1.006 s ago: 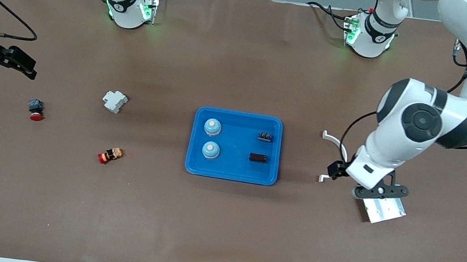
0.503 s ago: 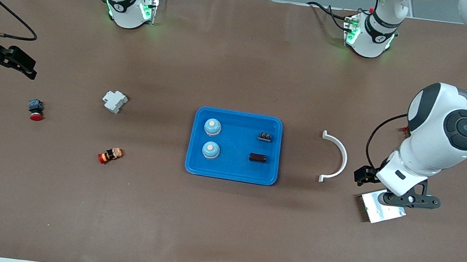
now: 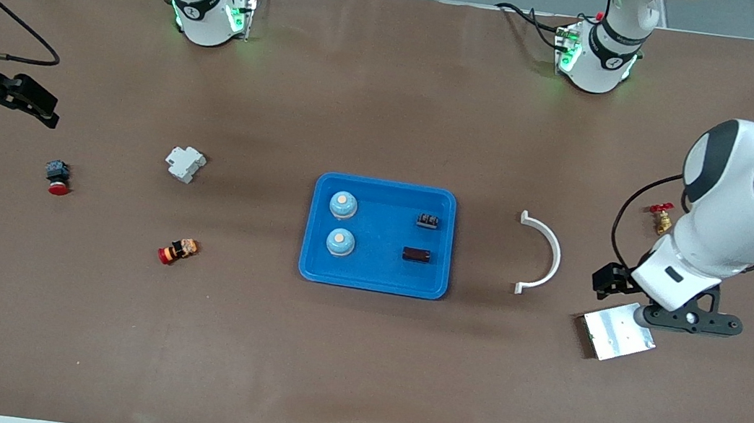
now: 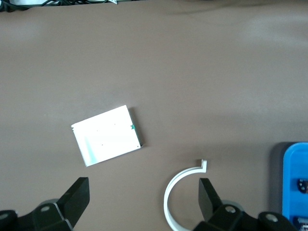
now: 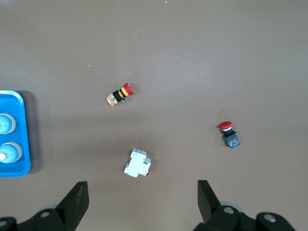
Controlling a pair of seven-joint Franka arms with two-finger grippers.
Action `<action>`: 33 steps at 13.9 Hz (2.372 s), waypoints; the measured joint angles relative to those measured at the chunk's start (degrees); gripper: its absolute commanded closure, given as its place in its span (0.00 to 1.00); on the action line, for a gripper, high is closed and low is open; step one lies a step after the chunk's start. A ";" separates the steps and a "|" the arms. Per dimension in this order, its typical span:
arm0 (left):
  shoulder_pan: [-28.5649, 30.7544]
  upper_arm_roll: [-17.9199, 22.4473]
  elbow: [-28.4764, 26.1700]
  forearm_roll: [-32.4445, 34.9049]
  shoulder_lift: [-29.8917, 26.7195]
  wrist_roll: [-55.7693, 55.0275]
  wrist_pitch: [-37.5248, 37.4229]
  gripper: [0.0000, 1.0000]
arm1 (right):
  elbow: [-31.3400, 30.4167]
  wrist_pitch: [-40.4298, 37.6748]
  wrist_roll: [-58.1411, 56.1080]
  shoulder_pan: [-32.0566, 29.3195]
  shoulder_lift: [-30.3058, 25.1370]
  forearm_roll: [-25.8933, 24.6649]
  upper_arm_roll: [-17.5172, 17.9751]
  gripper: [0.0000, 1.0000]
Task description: Place electrolytic capacitor and blue bell in tray
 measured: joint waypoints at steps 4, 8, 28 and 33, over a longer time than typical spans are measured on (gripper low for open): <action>-5.22 6.68 0.03 -4.93 -3.95 3.35 -3.04 0.00 | 0.00 -0.29 0.00 -0.01 0.00 0.00 -0.01 0.00; -7.72 13.55 0.06 -9.87 -9.07 11.95 -8.58 0.00 | 0.01 -0.43 0.00 -0.05 -0.01 0.00 -0.02 0.00; -9.78 16.00 0.20 -11.60 -17.96 13.10 -23.02 0.00 | 0.18 -0.55 0.00 -0.06 -0.16 0.00 0.09 0.00; -9.77 16.01 0.20 -10.46 -18.23 13.14 -22.95 0.00 | 0.31 -1.04 0.00 -0.06 -0.20 0.00 0.06 0.00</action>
